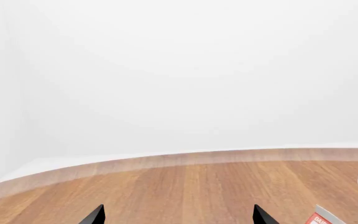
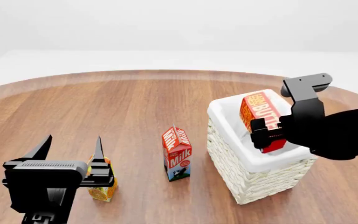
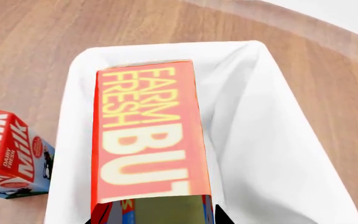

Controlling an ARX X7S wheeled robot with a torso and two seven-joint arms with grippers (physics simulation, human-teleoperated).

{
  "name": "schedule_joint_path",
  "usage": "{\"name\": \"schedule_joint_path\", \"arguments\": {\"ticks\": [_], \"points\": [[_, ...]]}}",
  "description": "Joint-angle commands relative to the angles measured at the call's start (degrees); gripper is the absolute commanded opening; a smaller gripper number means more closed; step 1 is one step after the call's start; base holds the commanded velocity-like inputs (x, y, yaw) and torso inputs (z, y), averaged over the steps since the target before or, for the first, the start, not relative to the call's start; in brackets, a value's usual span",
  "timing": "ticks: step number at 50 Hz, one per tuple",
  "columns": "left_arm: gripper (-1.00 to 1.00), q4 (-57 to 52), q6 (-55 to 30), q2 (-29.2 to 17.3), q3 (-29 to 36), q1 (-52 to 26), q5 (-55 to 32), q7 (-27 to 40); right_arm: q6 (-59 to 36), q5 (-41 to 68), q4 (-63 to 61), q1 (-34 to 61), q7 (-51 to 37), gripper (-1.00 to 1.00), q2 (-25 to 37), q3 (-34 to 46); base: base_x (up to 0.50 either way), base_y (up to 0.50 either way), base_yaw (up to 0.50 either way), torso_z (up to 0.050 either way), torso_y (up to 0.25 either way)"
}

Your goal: Pick up the cream cheese box and the butter, and put them in the basket.

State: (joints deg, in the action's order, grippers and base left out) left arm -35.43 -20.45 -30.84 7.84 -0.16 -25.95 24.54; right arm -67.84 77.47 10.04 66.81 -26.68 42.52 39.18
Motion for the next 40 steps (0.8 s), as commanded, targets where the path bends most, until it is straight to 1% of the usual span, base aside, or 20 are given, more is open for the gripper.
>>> {"name": "schedule_joint_path", "arguments": {"ticks": [1, 34, 35, 40], "points": [[1.0, 0.17, 0.2, -0.05, 0.09, 0.0, 0.0, 0.0, 0.69, -2.58, 0.6, 0.95, 0.68, -1.0, -0.17, -0.75, 0.0, 0.0, 0.0, 0.0, 0.0], [1.0, 0.28, 0.35, -0.23, 0.37, -0.04, -0.02, 0.25, 2.31, -3.62, 1.73, -0.12, 1.62, -1.0, -0.17, 0.04, 0.0, 0.0, 0.0, 0.001, 0.001], [1.0, 0.3, 0.34, -0.24, 0.35, -0.07, -0.07, 0.24, 2.38, -3.93, 1.83, 0.03, 1.79, 1.0, -0.16, 0.22, 0.0, 0.0, 0.0, 0.0, 0.0], [1.0, 0.44, 0.43, -0.18, 0.51, -0.12, 0.02, 0.24, 2.34, -4.18, 2.09, 0.53, 2.19, 1.0, -0.11, 0.39, 0.0, 0.0, 0.0, 0.0, 0.0]]}}
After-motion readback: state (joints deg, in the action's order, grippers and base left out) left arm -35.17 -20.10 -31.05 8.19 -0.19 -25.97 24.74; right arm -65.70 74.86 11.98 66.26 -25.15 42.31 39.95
